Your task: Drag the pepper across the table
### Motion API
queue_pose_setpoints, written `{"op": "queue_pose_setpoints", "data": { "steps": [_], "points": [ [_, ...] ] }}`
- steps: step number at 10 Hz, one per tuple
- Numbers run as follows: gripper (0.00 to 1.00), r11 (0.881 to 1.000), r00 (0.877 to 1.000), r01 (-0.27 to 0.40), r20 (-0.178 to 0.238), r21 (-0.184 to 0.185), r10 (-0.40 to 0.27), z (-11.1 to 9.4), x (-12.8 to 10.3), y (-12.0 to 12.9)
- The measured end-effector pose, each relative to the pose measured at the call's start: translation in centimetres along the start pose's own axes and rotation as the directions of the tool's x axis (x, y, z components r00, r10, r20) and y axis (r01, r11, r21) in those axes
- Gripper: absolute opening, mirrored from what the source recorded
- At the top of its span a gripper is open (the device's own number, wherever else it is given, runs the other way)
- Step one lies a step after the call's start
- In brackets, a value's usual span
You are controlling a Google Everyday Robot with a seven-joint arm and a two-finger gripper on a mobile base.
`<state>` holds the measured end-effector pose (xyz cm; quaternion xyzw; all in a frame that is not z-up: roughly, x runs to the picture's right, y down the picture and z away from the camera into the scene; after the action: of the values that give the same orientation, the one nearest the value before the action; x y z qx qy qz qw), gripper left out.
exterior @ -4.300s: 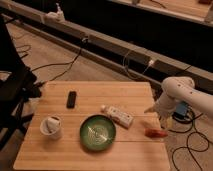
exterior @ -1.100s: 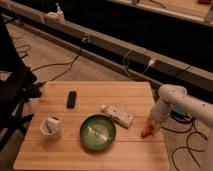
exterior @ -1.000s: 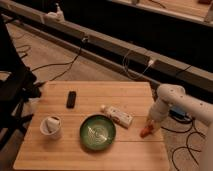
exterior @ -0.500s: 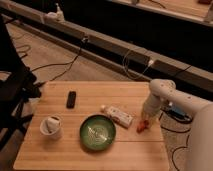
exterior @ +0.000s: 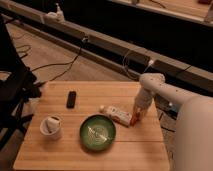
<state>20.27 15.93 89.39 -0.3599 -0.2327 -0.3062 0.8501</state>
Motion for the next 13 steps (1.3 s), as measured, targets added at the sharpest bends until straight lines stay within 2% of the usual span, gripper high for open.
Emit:
{"op": "queue_pose_setpoints", "data": {
  "steps": [4,8,10,13],
  "points": [
    [0.00,0.996,0.996,0.083,-0.014,-0.015,-0.083,0.7,0.0,-3.9],
    [0.00,0.986,0.985,0.169,-0.023,-0.001,-0.169,1.0,-0.5,-9.0],
    [0.00,0.979,0.979,0.203,-0.034,0.032,-0.202,0.2,-0.5,-12.0],
    [0.00,0.964,0.969,0.247,-0.041,0.101,-0.244,-1.4,-1.3,-15.9]
  ]
}}
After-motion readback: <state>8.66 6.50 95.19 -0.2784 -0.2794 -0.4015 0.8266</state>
